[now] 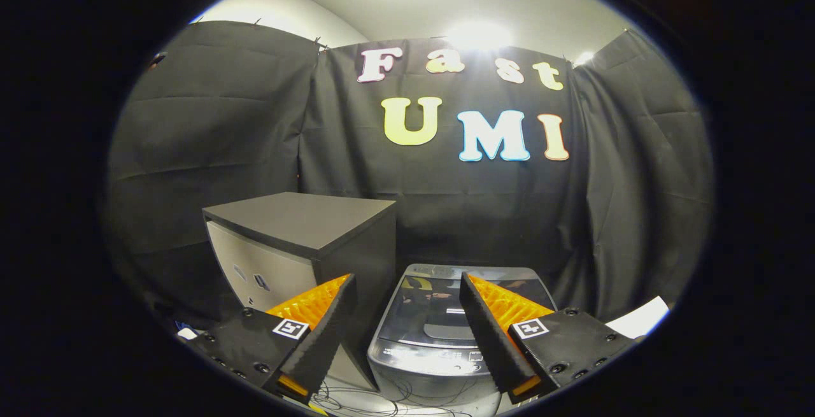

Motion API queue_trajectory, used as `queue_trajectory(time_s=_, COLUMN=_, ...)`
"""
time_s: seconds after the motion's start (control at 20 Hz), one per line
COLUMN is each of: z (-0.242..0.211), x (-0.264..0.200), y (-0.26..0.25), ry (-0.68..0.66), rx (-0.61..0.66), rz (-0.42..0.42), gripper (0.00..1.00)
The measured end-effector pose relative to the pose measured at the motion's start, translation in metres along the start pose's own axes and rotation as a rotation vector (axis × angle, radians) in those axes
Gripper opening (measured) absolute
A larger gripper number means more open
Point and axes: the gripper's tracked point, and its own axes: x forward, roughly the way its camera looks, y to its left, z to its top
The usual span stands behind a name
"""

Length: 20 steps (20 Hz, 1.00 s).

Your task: Put the clothes into the washing machine and then close the washing machine lid.

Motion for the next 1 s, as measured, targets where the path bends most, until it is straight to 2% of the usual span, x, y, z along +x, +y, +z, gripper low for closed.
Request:
queue_trajectory(time_s=0.4, z=0.01, x=-0.036, y=0.013, ry=-0.06, rx=-0.043, rz=-0.056, gripper=1.0)
queue_trajectory(time_s=1.0, z=0.023, x=-0.04, y=-0.011, ry=-0.122, rx=-0.066, rz=-0.085, gripper=1.0)
